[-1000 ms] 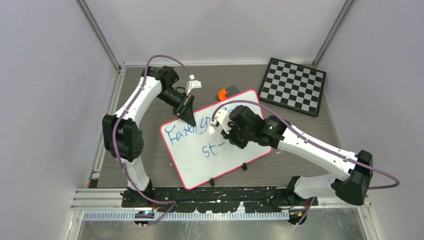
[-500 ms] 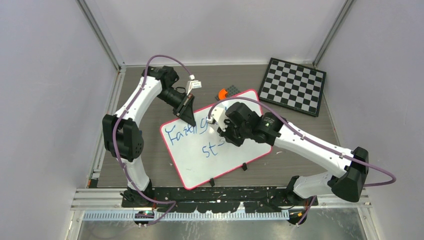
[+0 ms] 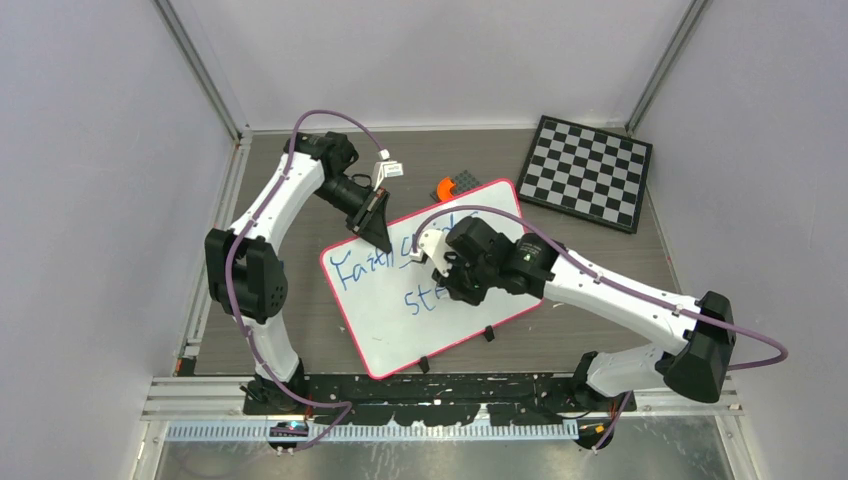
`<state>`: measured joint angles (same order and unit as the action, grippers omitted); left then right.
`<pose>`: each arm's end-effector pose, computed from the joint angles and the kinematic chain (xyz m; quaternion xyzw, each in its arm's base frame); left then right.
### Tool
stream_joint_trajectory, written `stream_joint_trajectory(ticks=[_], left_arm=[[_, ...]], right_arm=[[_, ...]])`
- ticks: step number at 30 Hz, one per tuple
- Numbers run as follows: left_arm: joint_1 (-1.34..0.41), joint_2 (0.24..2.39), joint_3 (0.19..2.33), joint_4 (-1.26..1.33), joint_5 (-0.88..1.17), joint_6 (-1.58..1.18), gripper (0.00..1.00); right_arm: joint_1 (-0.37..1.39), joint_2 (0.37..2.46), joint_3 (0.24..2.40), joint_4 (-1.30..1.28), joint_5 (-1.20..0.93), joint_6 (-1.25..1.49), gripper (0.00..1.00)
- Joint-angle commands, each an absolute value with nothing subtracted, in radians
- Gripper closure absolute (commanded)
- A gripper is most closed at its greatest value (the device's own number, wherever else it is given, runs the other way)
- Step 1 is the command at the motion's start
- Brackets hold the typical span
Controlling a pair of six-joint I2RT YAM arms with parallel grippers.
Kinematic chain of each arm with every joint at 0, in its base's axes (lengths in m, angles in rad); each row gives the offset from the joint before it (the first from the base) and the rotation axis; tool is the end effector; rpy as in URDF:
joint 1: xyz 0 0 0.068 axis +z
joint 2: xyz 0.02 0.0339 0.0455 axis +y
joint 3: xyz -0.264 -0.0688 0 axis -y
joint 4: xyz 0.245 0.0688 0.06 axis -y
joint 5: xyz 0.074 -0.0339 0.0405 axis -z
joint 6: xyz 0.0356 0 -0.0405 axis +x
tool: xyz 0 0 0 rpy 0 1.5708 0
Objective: Write a sentence on the whiteboard
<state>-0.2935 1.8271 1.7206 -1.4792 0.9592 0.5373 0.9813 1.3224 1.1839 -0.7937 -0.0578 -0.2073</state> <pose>0.3127 -0.1250 0.3081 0.3549 0.8131 -0.4588 0.0495 0.1491 0.2267 0.3070 -0.5389 0.7813 0.1438 0.2802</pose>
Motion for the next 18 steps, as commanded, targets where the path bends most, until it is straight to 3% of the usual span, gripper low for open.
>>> stream_joint_trajectory(ticks=[1,18], left_arm=[[-0.296,1.844,1.736,-1.481,0.863,0.567,1.00],[-0.301,1.847,1.744,-1.486,0.867,0.562,1.00]], right_arm=[[0.982,1.281,1.149,-0.776,-0.024,-0.208,1.00],[0.945,1.219,1.243,-0.856,-0.003,-0.227,1.00]])
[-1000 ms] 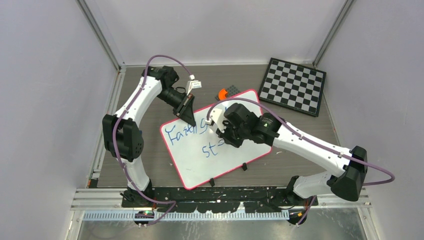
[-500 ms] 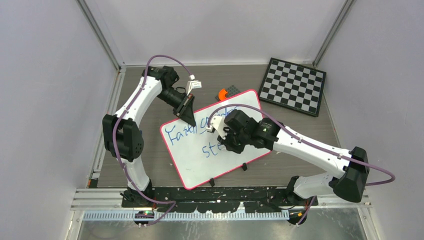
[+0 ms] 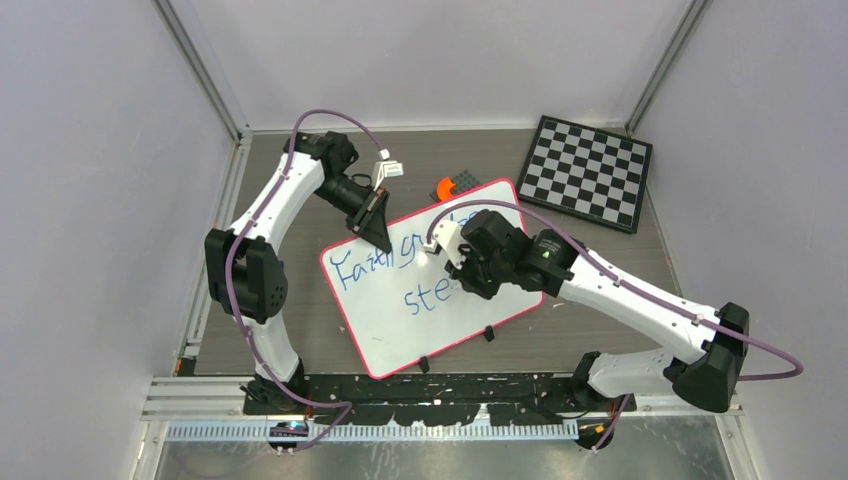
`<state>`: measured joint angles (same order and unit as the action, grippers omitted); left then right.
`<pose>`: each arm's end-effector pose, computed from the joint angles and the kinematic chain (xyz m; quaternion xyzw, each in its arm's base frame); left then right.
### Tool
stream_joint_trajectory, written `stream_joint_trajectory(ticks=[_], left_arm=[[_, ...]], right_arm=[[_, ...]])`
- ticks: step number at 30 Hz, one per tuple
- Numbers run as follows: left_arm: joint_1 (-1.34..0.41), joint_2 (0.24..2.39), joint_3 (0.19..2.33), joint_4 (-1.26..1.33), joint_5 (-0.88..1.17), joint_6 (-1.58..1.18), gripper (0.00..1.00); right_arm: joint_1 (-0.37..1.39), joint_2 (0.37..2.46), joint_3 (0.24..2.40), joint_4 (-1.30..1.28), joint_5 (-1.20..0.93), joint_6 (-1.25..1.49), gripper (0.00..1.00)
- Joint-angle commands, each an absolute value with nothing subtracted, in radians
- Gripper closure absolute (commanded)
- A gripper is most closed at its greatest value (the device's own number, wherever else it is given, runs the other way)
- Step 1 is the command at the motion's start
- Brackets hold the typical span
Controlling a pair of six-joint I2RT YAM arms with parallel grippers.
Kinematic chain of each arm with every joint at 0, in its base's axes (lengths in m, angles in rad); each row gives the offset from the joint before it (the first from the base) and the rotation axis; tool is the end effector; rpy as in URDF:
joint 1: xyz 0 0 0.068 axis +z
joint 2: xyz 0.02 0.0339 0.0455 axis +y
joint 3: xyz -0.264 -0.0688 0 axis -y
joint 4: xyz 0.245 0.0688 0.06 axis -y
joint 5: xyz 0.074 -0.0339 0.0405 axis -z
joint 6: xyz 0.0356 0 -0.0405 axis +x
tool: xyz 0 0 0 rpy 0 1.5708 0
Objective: Write a sentence on the whiteboard
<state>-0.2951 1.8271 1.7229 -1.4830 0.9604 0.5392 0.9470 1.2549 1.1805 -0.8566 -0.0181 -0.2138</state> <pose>0.3123 -0.1254 0.3087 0.3559 0.8124 -0.4594 0.0490 0.1468 0.2051 0.3181 -0.5229 0.7922 0.1207 0.2905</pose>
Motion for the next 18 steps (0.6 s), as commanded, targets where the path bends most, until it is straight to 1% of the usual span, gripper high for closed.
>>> stream_joint_trajectory(ticks=[1,9,18], left_arm=[[-0.301,1.847,1.745,-1.486,0.867,0.561,1.00],[-0.301,1.846,1.743,-1.486,0.864,0.564,1.00],[-0.301,1.849,1.740,-1.482,0.864,0.564,1.00]], right_arm=[[0.945,1.223,1.244,-0.856,-0.003,-0.230,1.00],[0.941,1.251,1.219,-0.816,0.061,-0.248,1.00],[0.918,1.261,1.203,-0.801,0.072,-0.265,1.00]])
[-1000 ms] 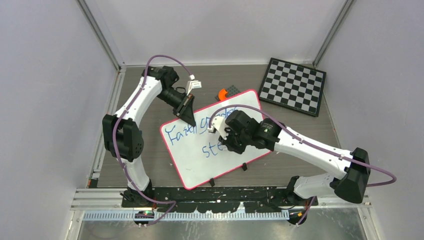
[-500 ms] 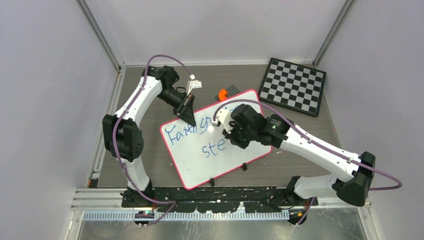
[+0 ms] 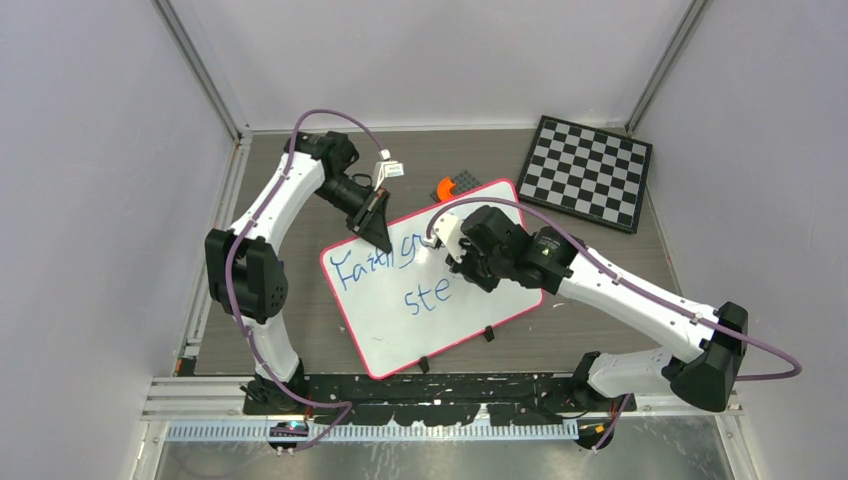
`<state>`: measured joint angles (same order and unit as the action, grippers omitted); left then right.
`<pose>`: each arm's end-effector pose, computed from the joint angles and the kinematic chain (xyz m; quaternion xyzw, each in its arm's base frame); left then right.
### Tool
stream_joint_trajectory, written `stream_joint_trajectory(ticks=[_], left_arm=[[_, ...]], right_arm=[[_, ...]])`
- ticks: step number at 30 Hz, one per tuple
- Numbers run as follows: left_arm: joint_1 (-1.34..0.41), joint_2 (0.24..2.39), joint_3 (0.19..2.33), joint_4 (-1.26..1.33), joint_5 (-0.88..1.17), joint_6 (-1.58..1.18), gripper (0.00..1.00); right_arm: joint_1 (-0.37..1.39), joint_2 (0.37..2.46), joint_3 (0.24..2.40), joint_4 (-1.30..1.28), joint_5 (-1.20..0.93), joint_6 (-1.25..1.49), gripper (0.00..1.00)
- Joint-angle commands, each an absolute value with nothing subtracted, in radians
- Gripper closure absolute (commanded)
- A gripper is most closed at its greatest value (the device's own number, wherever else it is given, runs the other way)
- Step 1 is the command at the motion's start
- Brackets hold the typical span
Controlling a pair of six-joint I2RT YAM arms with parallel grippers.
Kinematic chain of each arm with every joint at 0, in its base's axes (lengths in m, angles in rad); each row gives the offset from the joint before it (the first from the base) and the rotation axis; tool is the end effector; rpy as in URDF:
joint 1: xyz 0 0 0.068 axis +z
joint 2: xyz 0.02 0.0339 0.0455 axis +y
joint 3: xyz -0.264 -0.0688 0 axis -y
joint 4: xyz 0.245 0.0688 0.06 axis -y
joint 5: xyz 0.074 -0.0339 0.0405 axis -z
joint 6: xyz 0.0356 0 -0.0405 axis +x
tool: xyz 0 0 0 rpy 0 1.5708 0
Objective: Write a sentence on the whiteboard
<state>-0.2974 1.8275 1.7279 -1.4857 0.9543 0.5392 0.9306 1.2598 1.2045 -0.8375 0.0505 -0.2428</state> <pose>0.3122 -0.1261 0.3096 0.3578 0.8130 -0.4567 0.0490 0.1543 0.2041 0.3259 -0.5150 0.7898 0.0897 0.3210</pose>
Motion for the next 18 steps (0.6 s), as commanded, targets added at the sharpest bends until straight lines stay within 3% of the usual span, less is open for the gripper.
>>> stream_joint_trajectory(ticks=[1,18], left_arm=[[-0.301,1.850,1.741,-1.483,0.864,0.562,1.00],[-0.301,1.851,1.744,-1.486,0.862,0.563,1.00]], right_arm=[[0.915,1.262,1.203,-0.803,0.072,-0.267,1.00],[0.885,1.265,1.211,-0.818,0.045,-0.266,1.00]])
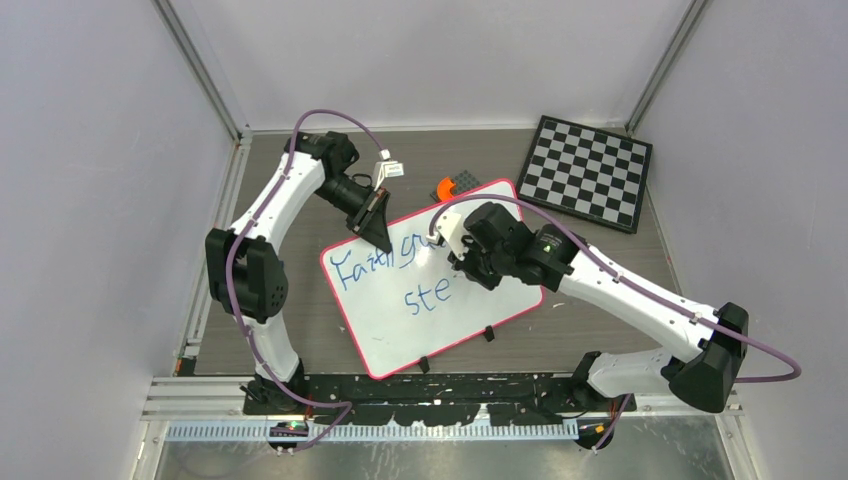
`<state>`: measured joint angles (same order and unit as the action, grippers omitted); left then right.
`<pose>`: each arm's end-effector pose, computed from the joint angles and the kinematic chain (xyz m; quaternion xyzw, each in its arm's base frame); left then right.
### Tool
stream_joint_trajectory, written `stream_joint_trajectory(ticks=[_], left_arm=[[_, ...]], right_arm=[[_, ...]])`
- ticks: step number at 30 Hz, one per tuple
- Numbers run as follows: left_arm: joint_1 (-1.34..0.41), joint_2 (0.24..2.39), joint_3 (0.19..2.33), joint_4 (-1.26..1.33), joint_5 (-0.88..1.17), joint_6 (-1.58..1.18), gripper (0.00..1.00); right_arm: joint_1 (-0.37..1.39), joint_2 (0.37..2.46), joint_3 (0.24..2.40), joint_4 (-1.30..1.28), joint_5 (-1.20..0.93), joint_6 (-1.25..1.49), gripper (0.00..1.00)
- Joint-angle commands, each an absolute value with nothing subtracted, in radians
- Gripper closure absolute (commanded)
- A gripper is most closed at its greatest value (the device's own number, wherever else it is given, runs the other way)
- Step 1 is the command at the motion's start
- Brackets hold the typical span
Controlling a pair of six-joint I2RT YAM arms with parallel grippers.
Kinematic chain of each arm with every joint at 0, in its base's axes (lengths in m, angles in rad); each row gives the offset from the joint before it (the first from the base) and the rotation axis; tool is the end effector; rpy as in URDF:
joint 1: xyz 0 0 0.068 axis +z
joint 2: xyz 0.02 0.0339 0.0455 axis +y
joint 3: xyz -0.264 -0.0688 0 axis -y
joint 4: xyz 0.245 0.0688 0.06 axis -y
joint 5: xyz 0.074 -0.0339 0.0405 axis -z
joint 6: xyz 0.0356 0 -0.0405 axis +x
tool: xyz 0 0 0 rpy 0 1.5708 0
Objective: Write a sentence on the whiteboard
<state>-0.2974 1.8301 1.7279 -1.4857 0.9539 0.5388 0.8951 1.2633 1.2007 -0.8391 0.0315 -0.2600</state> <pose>0.3127 -0.1262 0.3088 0.3571 0.8134 -0.4566 0.0477 0.1612 0.1993 0.3237 -0.5113 0.7941 0.0884 0.3165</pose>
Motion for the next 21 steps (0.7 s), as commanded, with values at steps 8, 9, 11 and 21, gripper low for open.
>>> stream_joint_trajectory(ticks=[8,9,11,21], left_arm=[[-0.301,1.855,1.741,-1.481,0.862,0.563,1.00],[-0.301,1.856,1.741,-1.482,0.863,0.563,1.00],[-0.302,1.856,1.741,-1.482,0.865,0.564,1.00],[-0.302,1.860,1.740,-1.478,0.865,0.563,1.00]], right_arm=[[0.884,1.252,1.157,-0.828,0.014,-0.248,1.00],[0.886,1.251,1.152,-0.829,0.014,-0.245,1.00],[0.888,1.245,1.139,-0.831,0.014,-0.238,1.00],[0.957,1.279,1.106,-0.794,-0.031,-0.206,1.00]])
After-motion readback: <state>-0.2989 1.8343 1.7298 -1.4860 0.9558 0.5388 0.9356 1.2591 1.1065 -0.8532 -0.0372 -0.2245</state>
